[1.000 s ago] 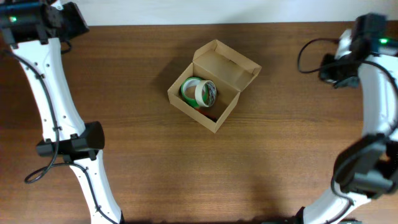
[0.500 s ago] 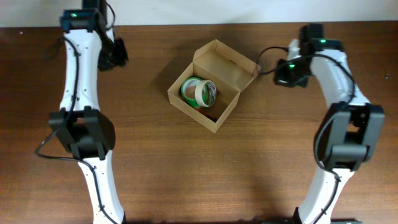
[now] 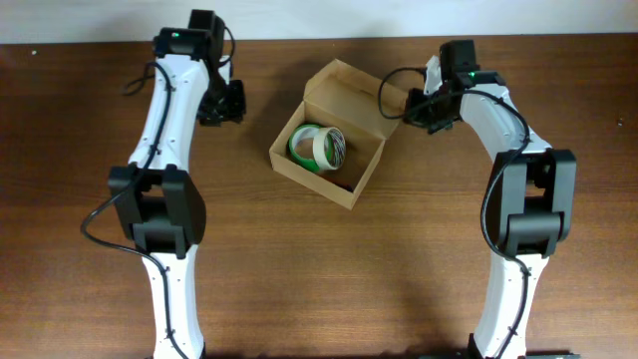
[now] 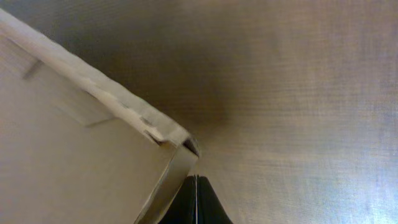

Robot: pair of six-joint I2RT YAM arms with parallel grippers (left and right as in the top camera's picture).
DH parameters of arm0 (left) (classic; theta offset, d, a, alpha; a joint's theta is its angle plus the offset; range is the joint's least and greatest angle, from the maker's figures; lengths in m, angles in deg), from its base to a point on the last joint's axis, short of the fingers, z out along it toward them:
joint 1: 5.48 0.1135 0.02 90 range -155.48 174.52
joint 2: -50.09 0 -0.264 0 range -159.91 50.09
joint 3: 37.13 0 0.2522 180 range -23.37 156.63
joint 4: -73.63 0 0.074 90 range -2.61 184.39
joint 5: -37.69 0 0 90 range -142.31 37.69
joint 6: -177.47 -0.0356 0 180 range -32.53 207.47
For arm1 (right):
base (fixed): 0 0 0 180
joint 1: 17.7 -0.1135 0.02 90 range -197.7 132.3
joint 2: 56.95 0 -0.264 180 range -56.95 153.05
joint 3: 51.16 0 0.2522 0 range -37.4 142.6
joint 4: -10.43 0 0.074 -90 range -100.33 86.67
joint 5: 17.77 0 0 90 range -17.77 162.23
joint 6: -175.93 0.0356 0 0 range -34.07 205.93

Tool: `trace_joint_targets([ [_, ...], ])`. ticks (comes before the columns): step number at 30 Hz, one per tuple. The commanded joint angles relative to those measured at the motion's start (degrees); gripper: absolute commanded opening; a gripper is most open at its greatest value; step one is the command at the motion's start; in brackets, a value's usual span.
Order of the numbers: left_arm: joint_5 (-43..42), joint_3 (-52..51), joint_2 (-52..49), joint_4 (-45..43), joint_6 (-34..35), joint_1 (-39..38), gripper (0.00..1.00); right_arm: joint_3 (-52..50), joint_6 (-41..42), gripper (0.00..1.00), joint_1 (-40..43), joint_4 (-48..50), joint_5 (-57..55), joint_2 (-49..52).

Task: Pack container
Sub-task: 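Release the marker and bring both grippers to the box lid flaps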

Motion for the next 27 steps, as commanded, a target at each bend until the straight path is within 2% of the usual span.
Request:
trace_joint_targets([
  [1, -0.7, -0.5, 0.7, -0.7, -1.2, -0.5, 0.39, 0.0, -1.3, 0.04, -0.4, 2.5, 4.6, 0.3],
  [10, -1.2, -3.6, 0.7, -3.6, -1.2, -1.1, 0.4, 0.0, -2.2, 0.04, -0.3, 3.1, 7.5, 0.3],
  [17, -4.5, -10.3, 0.7, -3.7, -1.2, -3.3, 0.31, 0.0, -2.3, 0.04, -0.3, 2.9, 7.5, 0.3],
  [27, -6.3, -14.8, 0.7, -2.1, -1.2, -8.7, 0.25, 0.0, -2.8, 0.03, -0.3, 4.1, 7.6, 0.3],
])
